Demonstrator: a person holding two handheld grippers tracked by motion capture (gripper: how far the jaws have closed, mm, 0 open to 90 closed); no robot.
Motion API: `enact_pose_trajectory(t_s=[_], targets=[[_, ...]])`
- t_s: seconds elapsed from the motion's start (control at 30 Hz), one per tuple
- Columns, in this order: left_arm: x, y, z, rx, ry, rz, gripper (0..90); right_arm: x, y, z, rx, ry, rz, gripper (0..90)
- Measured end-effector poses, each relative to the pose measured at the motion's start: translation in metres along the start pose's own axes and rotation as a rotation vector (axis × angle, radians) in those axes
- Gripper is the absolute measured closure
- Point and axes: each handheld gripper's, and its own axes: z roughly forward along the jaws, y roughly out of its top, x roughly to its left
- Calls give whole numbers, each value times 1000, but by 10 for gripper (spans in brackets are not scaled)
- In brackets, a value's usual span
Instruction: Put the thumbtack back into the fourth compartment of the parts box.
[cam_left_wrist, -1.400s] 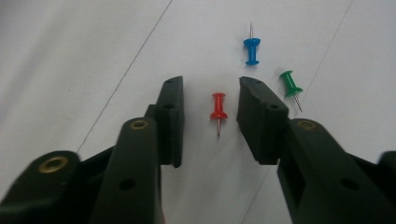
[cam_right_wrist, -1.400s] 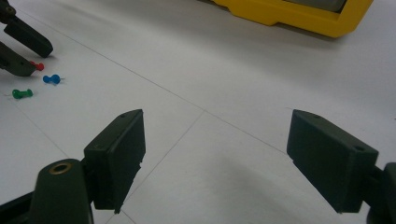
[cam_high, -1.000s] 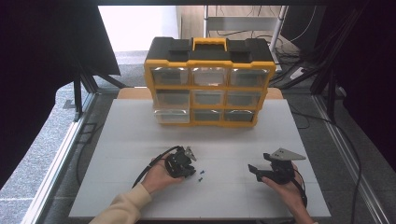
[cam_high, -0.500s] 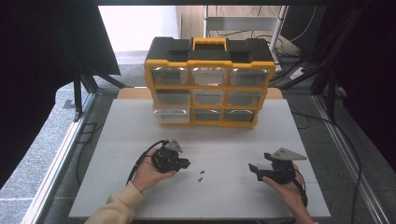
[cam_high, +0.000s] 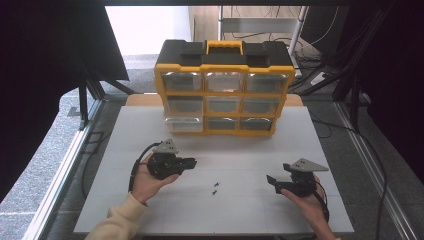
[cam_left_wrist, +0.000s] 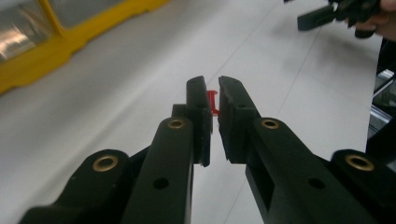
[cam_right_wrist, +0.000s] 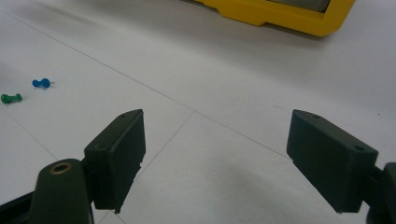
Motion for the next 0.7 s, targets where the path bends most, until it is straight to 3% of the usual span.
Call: enact_pose_trajectory(t_s=[0.33,0.7], targets=[[-2,10,-16,-92,27,-7,830,-1,0,1,0,0,1,198],[9,31,-28,-169,38,-24,829,-2,1,1,1,-6,0,199]])
